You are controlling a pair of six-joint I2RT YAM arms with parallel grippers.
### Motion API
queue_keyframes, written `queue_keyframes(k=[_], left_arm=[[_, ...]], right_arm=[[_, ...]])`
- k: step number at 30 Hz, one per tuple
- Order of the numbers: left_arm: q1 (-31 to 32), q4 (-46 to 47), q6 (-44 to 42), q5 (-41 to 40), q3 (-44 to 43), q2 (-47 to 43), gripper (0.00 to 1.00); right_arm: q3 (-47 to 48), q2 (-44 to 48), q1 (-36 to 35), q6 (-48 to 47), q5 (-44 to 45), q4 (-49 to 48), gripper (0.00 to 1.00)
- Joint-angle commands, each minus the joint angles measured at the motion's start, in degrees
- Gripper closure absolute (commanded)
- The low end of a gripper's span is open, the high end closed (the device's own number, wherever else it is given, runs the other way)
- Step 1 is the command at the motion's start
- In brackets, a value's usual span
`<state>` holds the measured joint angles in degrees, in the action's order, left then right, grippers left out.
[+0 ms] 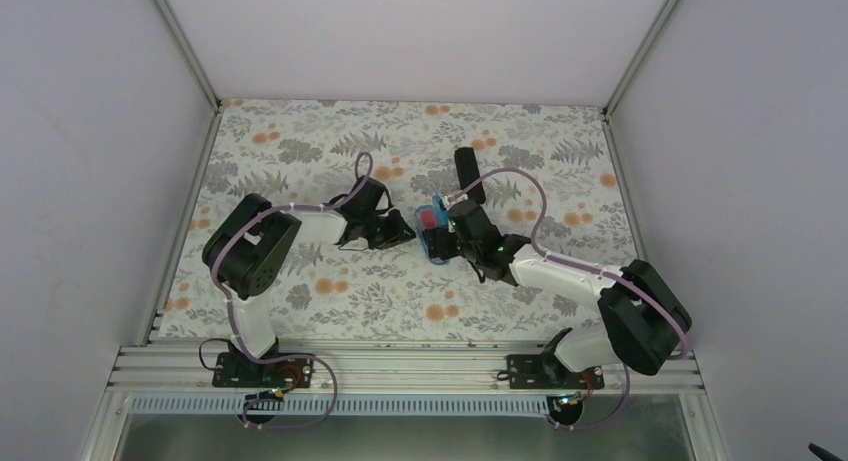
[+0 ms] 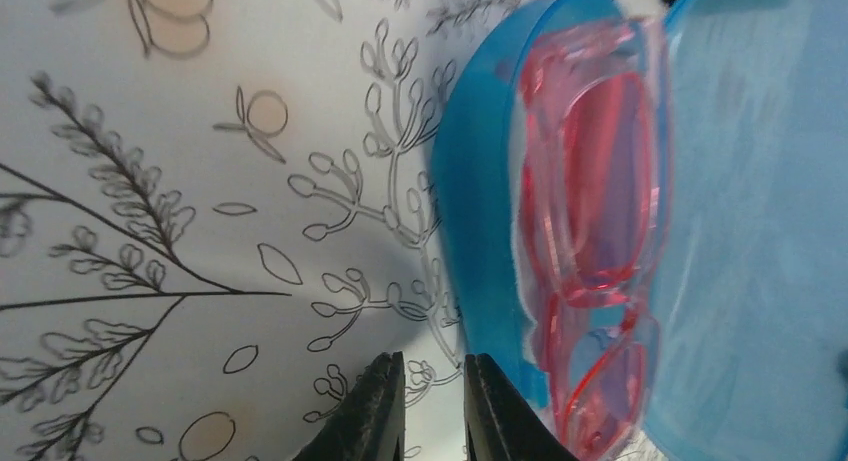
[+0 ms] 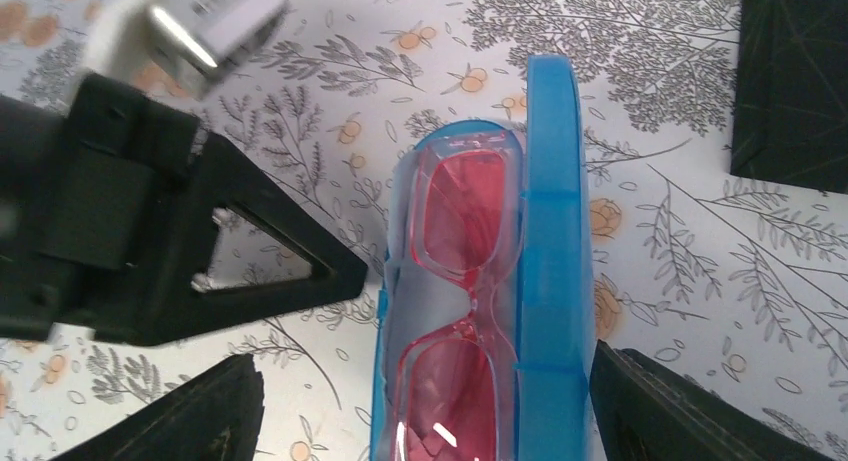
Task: Organize the sunglasses
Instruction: Place the sunglasses in the sunglasses case, then close the sunglasses case at the center of the board.
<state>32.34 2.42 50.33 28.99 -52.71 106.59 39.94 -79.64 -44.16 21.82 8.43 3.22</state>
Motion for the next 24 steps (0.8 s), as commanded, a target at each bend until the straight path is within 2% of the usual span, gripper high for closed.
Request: queue_keyframes(k=[1, 17, 19, 24], left_arm=[[1.06, -0.7, 1.17, 1.74, -1.87, 2.82, 0.84], [2.01, -0.68, 1.62, 2.1, -3.28, 4.6, 0.85], [2.03, -0.85, 1.54, 2.07, -3.28, 4.51, 0.85], [2.03, -1.1, 1.44, 2.03, -3.45, 4.6, 0.85]], right_arm=[[1.88, 0.24, 0.13, 1.38, -3.22, -1.63, 0.16], [0.05, -3.23, 0.26, 2.01, -11.83, -6.52, 0.19], [0.11, -4.26, 0.51, 2.46, -11.94, -6.75, 0.21], [0.85, -8.23, 1.89, 4.06, -13.26, -6.67, 0.33]])
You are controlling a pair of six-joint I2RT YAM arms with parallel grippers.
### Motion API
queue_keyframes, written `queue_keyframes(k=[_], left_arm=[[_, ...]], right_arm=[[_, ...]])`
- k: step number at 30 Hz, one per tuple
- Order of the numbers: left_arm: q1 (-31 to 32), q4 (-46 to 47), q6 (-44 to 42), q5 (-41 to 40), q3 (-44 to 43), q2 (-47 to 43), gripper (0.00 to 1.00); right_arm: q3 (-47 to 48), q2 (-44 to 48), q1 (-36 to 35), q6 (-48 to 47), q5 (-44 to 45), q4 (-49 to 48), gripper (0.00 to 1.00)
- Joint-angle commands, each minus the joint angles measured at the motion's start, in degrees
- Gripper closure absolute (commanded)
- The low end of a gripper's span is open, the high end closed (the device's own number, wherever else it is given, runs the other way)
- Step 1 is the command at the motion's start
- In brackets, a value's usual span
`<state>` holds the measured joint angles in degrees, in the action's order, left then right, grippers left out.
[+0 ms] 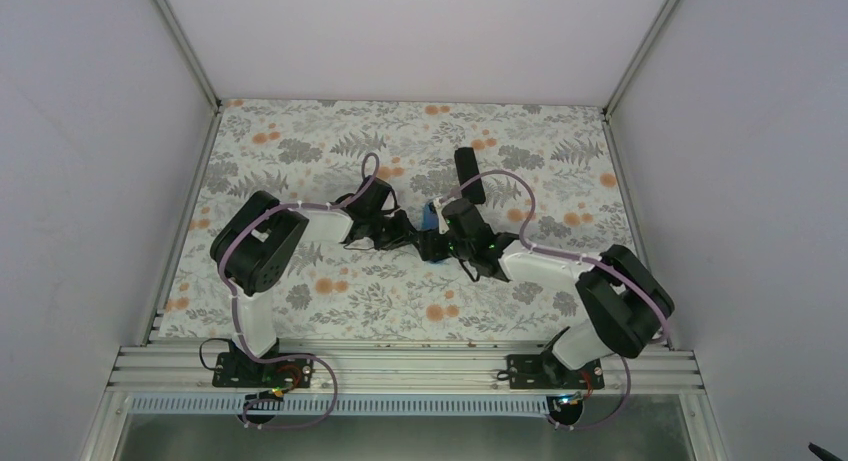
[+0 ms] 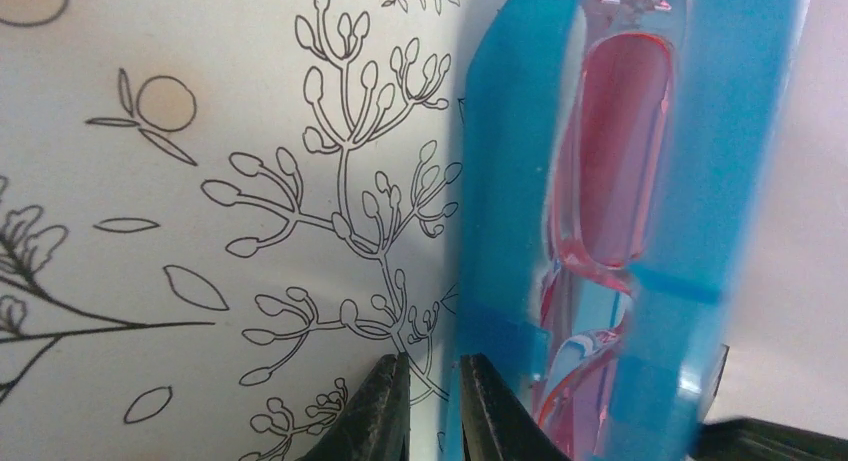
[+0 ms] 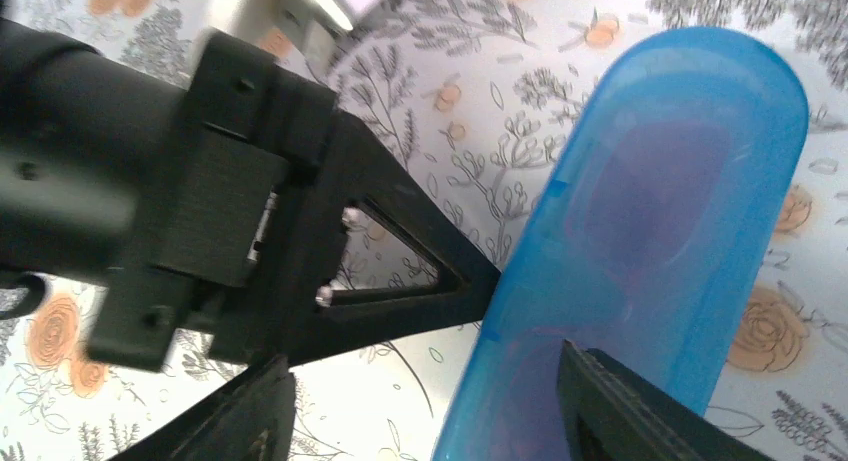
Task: Organize the sunglasses
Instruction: Close the sunglasses case at the center of the board.
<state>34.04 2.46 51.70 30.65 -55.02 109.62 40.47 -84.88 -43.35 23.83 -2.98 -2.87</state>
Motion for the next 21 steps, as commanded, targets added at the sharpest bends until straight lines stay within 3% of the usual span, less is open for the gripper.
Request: queue_keyframes(k=[1, 16, 21], left_arm=[[0.32, -1.11, 0.06, 0.37, -1.14, 1.58, 0.85], [0.03, -0.84, -0.37, -0.09, -1.93, 0.22, 0.85], [-0.37, 0.55, -0.3, -0.07, -1.49, -1.27, 0.85]], right_arm=[[0.17, -3.47, 1.26, 2.54, -1.85, -0.67, 0.35], [-1.09, 1.78, 7.8, 8.37, -3.98, -1.0, 0.53], [-1.87, 3.56, 9.86, 10.11, -1.56, 0.31, 0.54]])
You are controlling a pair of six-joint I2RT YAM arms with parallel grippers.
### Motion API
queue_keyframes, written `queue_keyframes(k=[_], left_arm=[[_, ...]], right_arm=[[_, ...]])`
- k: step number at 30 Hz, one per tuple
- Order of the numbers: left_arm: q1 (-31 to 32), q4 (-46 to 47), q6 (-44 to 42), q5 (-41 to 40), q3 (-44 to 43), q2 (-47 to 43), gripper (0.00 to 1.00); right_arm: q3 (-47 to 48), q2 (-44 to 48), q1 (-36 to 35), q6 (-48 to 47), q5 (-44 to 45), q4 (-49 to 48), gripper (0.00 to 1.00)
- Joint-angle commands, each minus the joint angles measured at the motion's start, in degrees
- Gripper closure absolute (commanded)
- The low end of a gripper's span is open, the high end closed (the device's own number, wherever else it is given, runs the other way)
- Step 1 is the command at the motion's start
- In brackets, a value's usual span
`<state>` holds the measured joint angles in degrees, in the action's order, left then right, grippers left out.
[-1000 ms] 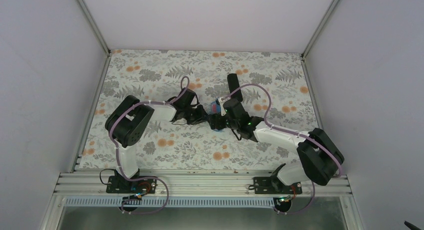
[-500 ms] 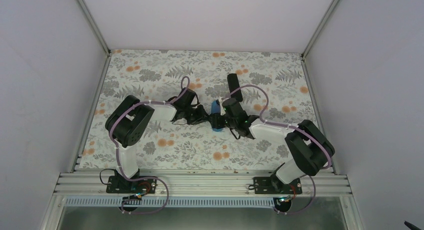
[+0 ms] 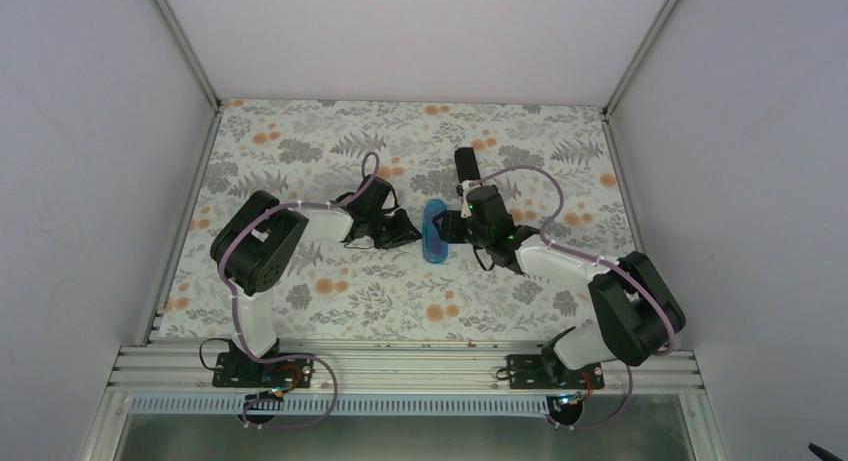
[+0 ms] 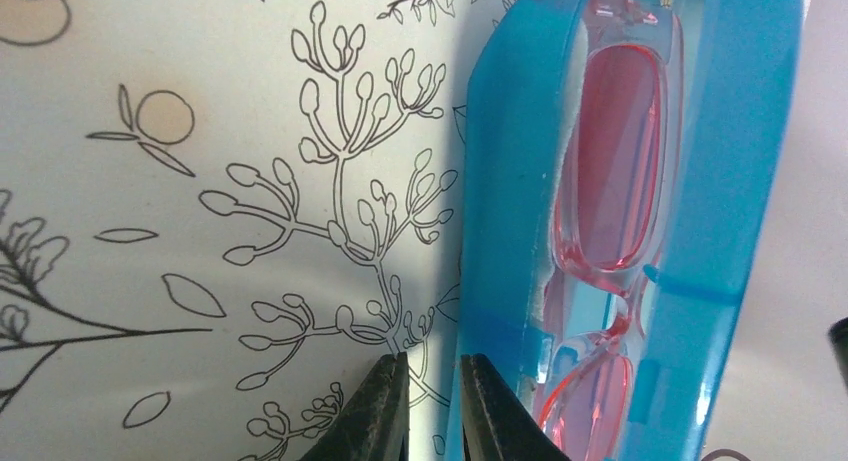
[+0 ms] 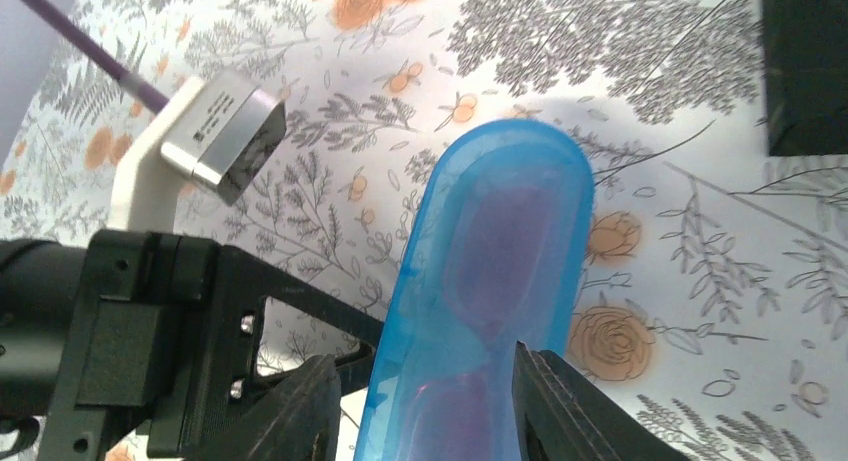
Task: Organize the sunglasses
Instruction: Close the sunglasses case at the center of the board.
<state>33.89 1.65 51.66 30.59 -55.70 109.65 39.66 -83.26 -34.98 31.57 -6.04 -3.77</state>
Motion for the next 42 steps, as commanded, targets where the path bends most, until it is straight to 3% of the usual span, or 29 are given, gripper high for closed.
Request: queue_keyframes(k=[1, 12, 24, 28, 34, 39, 42], left_arm=[[-0.29, 1.53, -0.17, -0.12, -0.77, -1.42, 0.85], [-0.72, 1.99, 0.22, 1.14, -1.44, 0.1, 0.85], [-0.8, -0.74, -0.15, -1.74, -2.11, -0.22, 0.86], [-1.37, 4.38, 1.84, -4.17, 1.53, -5.1, 0.86], [-1.64, 11.0, 2.58, 2.17, 2.0, -5.2, 0.67], [-1.08, 8.49, 1.11, 5.68, -0.36, -0.55, 0.64], [-0.93, 3.93, -0.28, 4.52, -1.6, 0.87, 0.67]], right_arm=[[-1.07, 1.58, 1.83, 2.6, 1.41, 1.59, 0.54], [-1.39, -5.75, 3.59, 2.25, -6.32, 0.99, 0.44], [-0.86, -11.22, 4.91, 1.93, -8.58, 3.06, 0.44], [-1.06, -11.57, 5.44, 1.98, -8.38, 3.82, 0.47], [-1.43, -13.79, 5.99, 2.15, -8.96, 3.79, 0.5], [-1.52, -14.34, 6.36, 2.33, -9.51, 3.25, 0.51], [-1.44, -14.49, 6.41, 2.29, -9.59, 3.28, 0.51]])
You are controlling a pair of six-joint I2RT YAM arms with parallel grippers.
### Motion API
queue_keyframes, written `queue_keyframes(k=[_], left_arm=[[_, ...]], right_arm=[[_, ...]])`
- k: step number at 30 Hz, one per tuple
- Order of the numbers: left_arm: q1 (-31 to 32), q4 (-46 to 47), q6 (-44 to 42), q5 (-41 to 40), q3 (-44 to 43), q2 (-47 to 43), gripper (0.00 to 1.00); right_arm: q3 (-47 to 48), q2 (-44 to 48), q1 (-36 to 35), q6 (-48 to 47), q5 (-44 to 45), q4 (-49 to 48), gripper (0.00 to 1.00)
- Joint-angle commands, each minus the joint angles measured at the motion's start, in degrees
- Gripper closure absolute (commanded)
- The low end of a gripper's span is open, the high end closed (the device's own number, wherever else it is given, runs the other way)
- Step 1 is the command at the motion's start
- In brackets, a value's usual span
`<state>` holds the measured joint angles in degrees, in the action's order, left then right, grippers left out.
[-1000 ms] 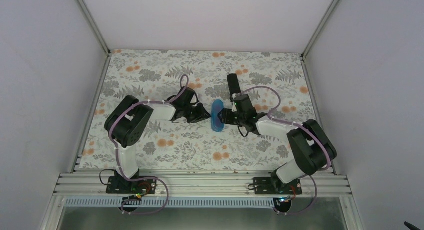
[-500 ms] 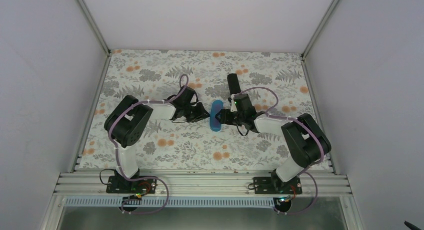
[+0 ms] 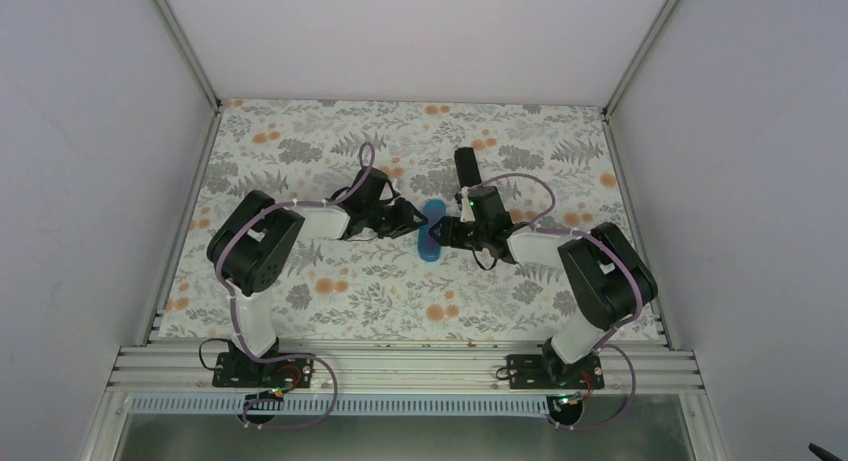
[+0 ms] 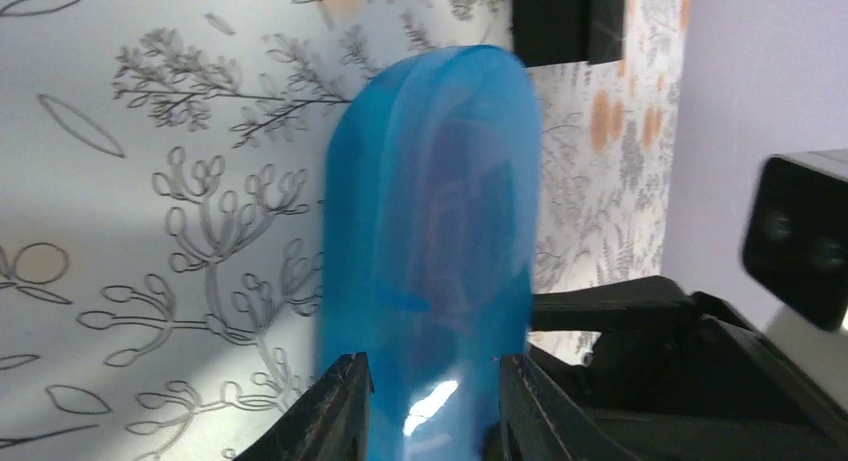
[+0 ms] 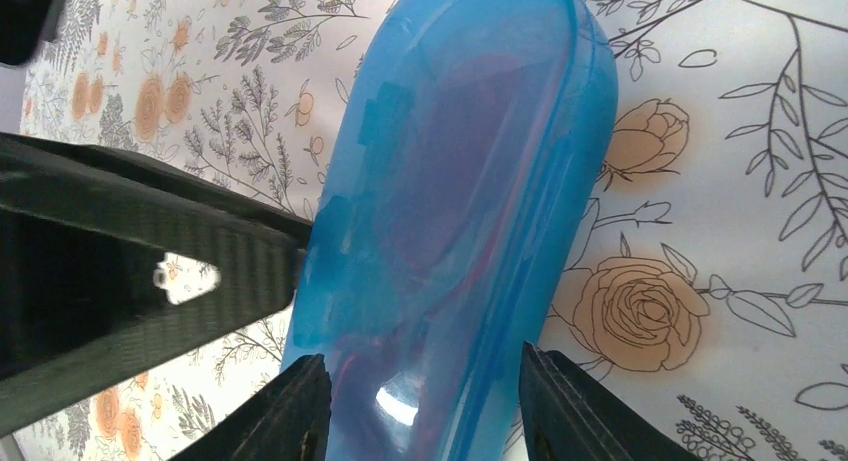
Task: Organize the sunglasses
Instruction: Close the sunglasses case at the center of the board.
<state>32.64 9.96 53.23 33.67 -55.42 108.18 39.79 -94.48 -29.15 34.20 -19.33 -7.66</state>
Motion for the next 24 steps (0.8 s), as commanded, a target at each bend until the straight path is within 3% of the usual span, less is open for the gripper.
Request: queue_keyframes(k=[1, 7, 11, 14, 18, 24], left_arm=[[0.32, -5.23, -1.97, 1.0, -1.89, 2.54, 0.69], [0.4, -9.45, -2.94, -0.52, -2.19, 4.02, 0.81], [0.41, -9.04, -2.92, -0.34, -1.92, 4.01, 0.81], [0.17, -9.18, -3.38, -1.01, -3.4, 2.18, 0.72], [-0.74, -11.5, -4.74, -4.6, -7.63, -1.69, 0.61], [-2.9, -19.11, -6.49, -21.32, -8.0, -13.0, 0.48]], right_arm=[[-1.65, -3.28, 0.67, -0.34, 3.82, 7.22, 0.51], [-1.98, -3.7, 0.93, -0.18, 4.02, 7.09, 0.53], [-1.64, -3.06, 1.01, -0.39, 4.1, 7.03, 0.52], [-0.34, -1.35, 0.9, -1.42, 6.01, 8.4, 0.49], [3.41, 3.31, -0.14, -3.11, 11.53, 13.7, 0.38], [10.27, 5.44, -5.46, -1.2, 25.31, 25.27, 0.16]])
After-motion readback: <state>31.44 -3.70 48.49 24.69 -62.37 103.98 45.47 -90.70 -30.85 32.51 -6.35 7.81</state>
